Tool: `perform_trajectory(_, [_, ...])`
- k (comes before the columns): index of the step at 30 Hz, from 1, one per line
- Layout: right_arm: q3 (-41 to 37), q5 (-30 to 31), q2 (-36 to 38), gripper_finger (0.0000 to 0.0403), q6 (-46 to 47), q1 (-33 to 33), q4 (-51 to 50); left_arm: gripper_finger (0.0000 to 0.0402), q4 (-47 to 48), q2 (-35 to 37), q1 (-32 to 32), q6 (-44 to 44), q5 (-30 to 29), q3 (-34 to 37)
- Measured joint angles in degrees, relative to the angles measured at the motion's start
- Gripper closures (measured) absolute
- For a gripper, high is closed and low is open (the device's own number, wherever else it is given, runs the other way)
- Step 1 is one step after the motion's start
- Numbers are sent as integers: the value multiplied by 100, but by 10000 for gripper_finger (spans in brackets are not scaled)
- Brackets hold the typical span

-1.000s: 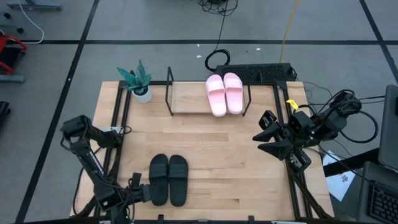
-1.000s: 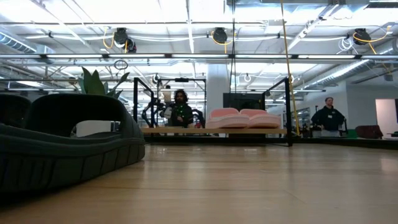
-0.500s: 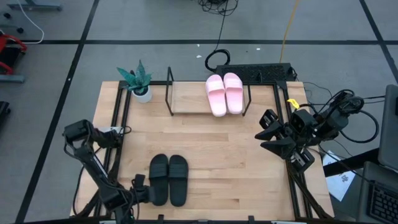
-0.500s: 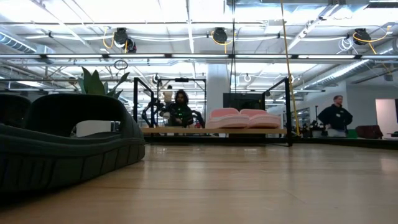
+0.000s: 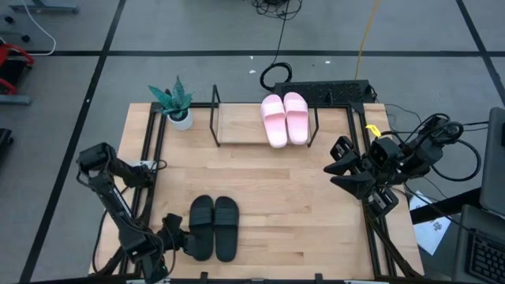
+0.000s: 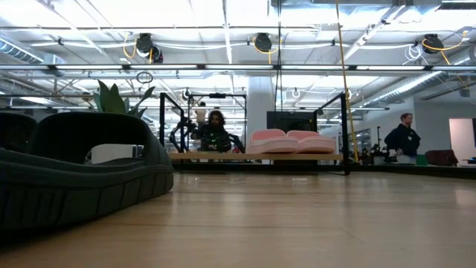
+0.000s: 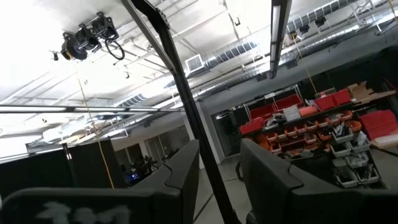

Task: Pick and place slides into the shelf
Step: Put the left black slipper on the shelf

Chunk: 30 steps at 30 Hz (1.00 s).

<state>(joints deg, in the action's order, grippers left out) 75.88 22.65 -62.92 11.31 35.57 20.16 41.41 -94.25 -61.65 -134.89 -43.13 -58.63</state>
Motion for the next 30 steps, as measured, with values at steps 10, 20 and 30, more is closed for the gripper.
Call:
perform_trajectory(10, [-2, -2, 0, 293, -16, 0, 23, 314, 23, 15, 446, 2650, 474, -487])
perform_trajectory(20, [-2, 0, 0, 293, -304, 0, 22, 314, 1550, 15, 727, 4496, 1031, -1244])
perform_trajectory(30, [-1, 3, 1, 293, -374, -2, -31, 314, 1509, -464, 741, 5252, 1207, -1279])
